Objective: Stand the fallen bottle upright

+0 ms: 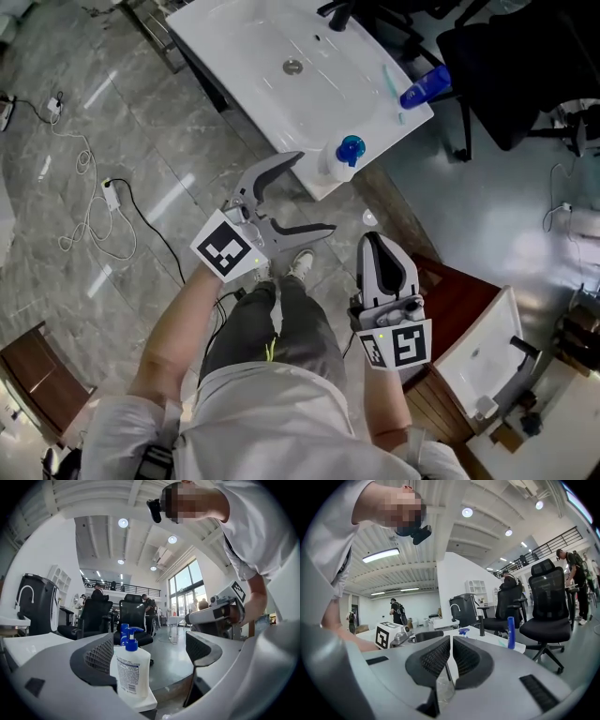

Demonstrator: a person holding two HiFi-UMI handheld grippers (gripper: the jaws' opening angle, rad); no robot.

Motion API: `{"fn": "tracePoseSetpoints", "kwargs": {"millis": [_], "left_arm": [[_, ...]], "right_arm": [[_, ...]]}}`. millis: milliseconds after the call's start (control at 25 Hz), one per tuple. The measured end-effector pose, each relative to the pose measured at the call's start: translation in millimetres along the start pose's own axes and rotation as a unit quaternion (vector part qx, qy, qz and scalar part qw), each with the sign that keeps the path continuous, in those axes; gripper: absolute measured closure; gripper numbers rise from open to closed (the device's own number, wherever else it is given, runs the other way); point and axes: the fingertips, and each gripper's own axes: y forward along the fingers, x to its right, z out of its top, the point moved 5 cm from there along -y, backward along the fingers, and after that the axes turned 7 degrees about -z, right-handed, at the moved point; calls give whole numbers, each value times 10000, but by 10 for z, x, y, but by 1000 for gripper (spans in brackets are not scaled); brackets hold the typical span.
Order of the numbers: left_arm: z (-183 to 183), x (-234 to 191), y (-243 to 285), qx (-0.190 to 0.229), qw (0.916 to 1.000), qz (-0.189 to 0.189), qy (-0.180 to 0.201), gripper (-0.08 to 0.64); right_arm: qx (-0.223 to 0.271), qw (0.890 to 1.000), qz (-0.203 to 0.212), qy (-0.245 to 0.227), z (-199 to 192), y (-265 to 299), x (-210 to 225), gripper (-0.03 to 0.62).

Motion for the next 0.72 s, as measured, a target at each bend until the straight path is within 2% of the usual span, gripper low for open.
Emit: {"fn": "tracePoseSetpoints", "kwargs": {"millis": [240,480,720], "left_arm": [[295,166,-74,-84,9994,307,169,41],[496,280,-138,96,9982,589,3,43],[612,361,-163,84,9966,815,95,49]], "right_arm": [[143,9998,-49,-107,326,-193,12,548],[185,9994,-235,-192,496,-384,125,549],[257,9989,-245,-296,608,-491,143,549]]}}
